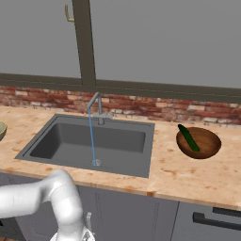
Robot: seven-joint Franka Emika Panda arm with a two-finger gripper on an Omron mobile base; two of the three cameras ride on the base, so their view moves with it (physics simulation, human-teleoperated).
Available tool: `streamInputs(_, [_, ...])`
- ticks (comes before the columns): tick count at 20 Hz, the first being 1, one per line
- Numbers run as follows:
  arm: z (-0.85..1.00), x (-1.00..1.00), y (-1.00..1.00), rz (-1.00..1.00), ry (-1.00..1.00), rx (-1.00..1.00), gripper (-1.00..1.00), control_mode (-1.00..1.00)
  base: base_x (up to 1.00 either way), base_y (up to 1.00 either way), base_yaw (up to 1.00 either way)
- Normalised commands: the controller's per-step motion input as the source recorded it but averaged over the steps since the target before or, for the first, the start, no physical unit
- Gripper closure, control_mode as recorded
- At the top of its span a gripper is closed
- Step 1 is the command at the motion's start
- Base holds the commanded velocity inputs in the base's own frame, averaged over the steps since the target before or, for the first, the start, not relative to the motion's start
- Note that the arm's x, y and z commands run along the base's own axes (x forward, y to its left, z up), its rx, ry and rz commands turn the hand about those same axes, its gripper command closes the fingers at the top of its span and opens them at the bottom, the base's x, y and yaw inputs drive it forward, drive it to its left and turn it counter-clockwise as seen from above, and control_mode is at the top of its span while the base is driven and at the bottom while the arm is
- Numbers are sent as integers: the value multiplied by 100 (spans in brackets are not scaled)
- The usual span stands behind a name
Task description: Pick the avocados from the sink and place them in one bowl. Place the cucumber in the other bowl. Then turn off the sink faucet.
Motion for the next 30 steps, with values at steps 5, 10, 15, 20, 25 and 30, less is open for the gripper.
streamInputs(5, [-27, 20, 6, 0, 5, 0, 100, -100, 0, 0, 0])
streamInputs(10, [-16, 19, 11, 0, 4, 0, 100, -100, 0, 0, 0])
streamInputs(15, [-7, 25, 41, 0, 6, -4, -100, -100, 0, 0, 0])
streamInputs(20, [0, 7, 25, 0, 0, -2, -100, -100, 0, 0, 0])
streamInputs(25, [0, 0, 0, 0, -7, 0, -100, -100, 0, 0, 0])
streamInputs(30, [0, -3, -22, -1, -7, 0, -100, -100, 0, 0, 0])
